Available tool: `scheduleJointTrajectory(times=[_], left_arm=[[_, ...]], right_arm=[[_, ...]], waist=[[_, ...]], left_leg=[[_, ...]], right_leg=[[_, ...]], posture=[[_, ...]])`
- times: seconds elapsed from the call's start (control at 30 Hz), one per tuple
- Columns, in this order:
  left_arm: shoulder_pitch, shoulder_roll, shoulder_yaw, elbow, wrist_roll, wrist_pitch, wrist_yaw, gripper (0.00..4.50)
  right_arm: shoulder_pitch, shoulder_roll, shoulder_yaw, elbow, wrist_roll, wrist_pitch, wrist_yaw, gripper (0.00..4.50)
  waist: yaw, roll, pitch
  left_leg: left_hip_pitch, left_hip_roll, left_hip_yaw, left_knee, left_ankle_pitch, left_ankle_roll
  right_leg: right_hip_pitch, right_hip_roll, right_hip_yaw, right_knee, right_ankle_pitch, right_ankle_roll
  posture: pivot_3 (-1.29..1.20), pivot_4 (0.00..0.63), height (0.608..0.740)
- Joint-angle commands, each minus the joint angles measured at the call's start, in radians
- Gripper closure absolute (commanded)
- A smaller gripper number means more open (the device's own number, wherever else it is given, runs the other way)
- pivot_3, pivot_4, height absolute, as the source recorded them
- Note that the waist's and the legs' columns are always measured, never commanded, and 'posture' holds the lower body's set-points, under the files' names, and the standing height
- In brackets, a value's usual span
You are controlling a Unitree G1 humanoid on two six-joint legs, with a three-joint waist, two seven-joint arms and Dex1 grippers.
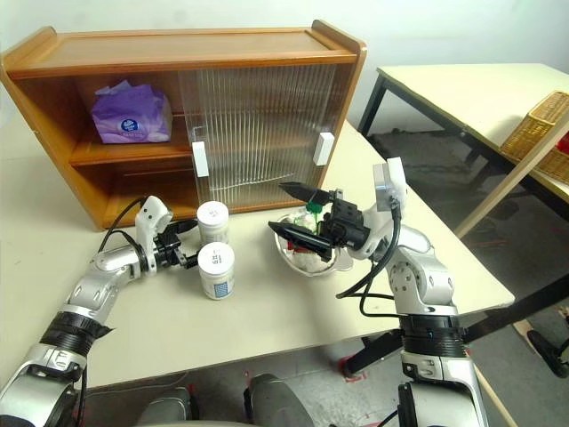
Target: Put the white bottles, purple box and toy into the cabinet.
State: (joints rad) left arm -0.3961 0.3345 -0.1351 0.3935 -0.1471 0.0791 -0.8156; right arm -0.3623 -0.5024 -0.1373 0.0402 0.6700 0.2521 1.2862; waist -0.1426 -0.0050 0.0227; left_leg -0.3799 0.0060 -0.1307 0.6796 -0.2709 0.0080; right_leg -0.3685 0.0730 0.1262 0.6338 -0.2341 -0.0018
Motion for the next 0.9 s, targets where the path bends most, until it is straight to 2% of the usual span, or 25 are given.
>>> scheduleJointTrajectory(times=[0.03, 0.27, 0.73, 0.83, 0.9], left_arm=[[-0.021, -0.005, -0.026, 0.045, 0.036, 0.019, 0.005, 0.01], [-0.033, -0.050, -0.004, 0.068, 0.014, -0.001, 0.014, 0.01], [-0.067, -0.058, -0.018, 0.141, 0.047, 0.000, 0.027, 0.01], [-0.061, -0.065, -0.016, 0.150, 0.028, 0.010, -0.001, 0.63], [-0.049, -0.070, -0.014, 0.134, 0.009, 0.027, -0.028, 1.27]], right_arm=[[-0.001, -0.004, 0.004, -0.017, 0.004, 0.011, -0.008, 0.00], [0.007, -0.001, 0.007, -0.025, 0.003, 0.014, -0.012, 0.00], [0.005, -0.004, 0.004, 0.003, -0.006, -0.005, 0.002, 0.00], [0.009, 0.001, 0.007, 0.001, -0.006, -0.007, 0.001, 0.00], [0.012, 0.001, 0.007, -0.004, -0.004, -0.007, -0.001, 0.00]], waist=[[0.000, 0.000, 0.000], [-0.001, 0.000, 0.000], [-0.005, 0.000, 0.000], [-0.006, 0.001, -0.001], [-0.006, 0.001, -0.001]], left_leg=[[0.000, 0.000, 0.000, 0.000, 0.000, 0.000], [0.000, -0.001, 0.000, 0.000, 0.001, 0.002], [0.001, -0.002, 0.001, 0.001, 0.002, 0.002], [0.001, -0.002, 0.001, 0.001, 0.002, 0.002], [0.001, -0.002, 0.001, 0.001, 0.002, 0.002]], right_leg=[[0.000, 0.000, 0.000, 0.000, 0.000, 0.000], [0.001, 0.000, 0.000, 0.000, -0.001, 0.004], [0.002, 0.000, 0.001, 0.000, -0.003, 0.010], [0.002, 0.000, 0.001, 0.000, -0.003, 0.010], [0.002, 0.000, 0.001, 0.000, -0.003, 0.010]], posture=[[-0.23, 0.007, 0.740], [-0.24, 0.009, 0.740], [-0.24, 0.009, 0.740], [-0.24, 0.008, 0.740], [-0.24, 0.008, 0.740]])
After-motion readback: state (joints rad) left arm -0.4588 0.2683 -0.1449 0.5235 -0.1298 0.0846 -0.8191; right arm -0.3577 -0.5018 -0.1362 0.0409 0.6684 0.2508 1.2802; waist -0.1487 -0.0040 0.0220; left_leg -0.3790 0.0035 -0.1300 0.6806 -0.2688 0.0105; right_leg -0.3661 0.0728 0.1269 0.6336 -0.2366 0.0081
